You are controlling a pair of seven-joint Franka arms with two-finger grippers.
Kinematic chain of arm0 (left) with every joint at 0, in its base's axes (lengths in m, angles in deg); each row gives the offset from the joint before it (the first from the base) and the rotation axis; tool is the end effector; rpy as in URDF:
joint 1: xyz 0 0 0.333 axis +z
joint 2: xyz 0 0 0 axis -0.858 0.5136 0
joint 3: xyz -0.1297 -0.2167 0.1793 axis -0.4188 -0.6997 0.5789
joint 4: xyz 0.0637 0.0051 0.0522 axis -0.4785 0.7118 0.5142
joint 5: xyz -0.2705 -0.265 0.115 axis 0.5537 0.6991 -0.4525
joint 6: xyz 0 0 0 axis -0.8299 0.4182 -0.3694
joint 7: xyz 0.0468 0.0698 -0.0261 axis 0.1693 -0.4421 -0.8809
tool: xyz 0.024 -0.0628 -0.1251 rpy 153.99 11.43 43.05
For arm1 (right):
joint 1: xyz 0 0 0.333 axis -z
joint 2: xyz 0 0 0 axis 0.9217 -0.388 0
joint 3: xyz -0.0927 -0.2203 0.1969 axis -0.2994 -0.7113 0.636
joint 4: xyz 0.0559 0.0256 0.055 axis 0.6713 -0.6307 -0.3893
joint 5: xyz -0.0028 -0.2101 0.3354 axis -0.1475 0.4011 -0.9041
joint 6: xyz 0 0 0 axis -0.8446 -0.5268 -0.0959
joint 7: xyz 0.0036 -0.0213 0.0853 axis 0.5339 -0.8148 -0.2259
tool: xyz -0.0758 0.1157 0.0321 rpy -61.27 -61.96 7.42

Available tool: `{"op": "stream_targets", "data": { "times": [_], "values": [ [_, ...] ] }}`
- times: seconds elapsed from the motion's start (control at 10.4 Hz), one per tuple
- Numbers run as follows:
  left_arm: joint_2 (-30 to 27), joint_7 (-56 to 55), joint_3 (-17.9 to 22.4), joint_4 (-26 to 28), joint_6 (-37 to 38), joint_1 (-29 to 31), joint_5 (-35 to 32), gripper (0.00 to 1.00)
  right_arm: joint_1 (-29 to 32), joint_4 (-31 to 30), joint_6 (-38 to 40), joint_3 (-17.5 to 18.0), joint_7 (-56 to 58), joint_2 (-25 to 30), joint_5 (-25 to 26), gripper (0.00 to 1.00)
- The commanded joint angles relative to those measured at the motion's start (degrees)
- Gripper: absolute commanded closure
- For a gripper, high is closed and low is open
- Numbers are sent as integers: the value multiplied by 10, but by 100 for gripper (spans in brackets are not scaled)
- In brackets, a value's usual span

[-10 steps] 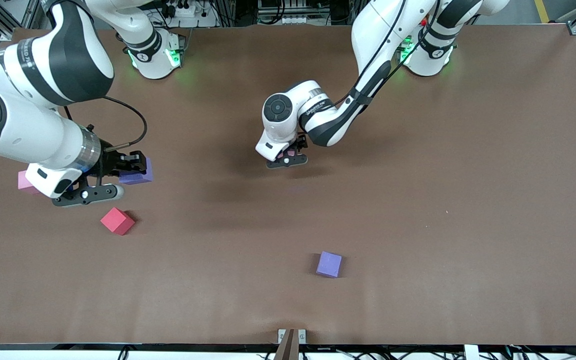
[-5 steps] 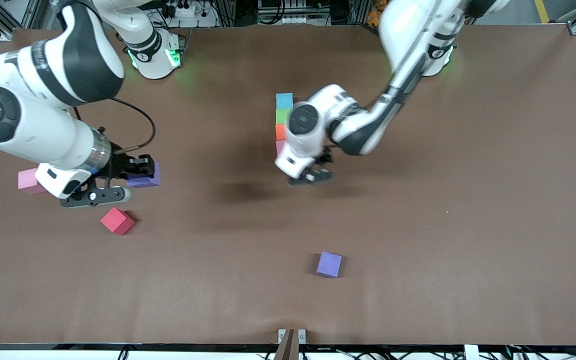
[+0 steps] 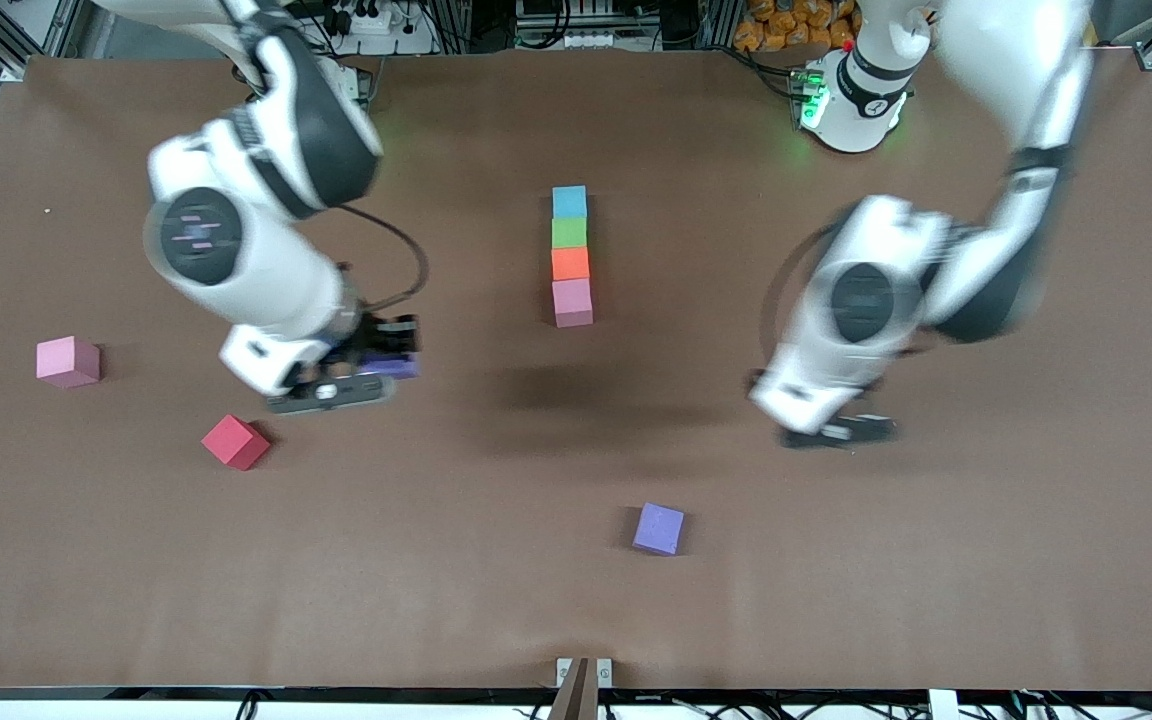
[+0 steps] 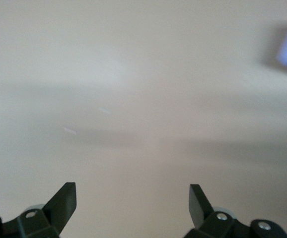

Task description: Arrange blocks into number 1

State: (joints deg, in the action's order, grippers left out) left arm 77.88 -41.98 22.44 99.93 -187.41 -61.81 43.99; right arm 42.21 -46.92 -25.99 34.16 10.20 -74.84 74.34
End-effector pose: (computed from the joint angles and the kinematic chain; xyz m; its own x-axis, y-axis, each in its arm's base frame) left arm 0.6421 -0.1739 0.3742 0.9971 0.0761 0.0080 0.0765 -0.9849 -0.1553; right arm 0.5944 0.3300 0.4059 0.9900 0.1224 -0.0706 0.1167 -0.9900 -0.0795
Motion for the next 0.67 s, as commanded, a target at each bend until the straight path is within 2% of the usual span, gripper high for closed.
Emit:
{"op": "stream_targets", "data": {
  "times": [0.0, 0.38, 0.48, 0.58],
  "values": [
    [-67, 27, -15, 27, 6, 62, 0, 0, -51, 10, -62, -2, -66, -56, 8, 100],
    [-141, 82, -8, 31, 21, 85, 32, 0, -107, 21, -146, -2, -109, -129, 13, 100],
    [-159, 114, 12, 31, 31, 76, 38, 0, -116, 20, -148, -2, -115, -139, 19, 100],
    [-180, 131, 49, 30, 41, 53, 49, 0, -123, 15, -160, -2, -116, -144, 24, 100]
  ]
}}
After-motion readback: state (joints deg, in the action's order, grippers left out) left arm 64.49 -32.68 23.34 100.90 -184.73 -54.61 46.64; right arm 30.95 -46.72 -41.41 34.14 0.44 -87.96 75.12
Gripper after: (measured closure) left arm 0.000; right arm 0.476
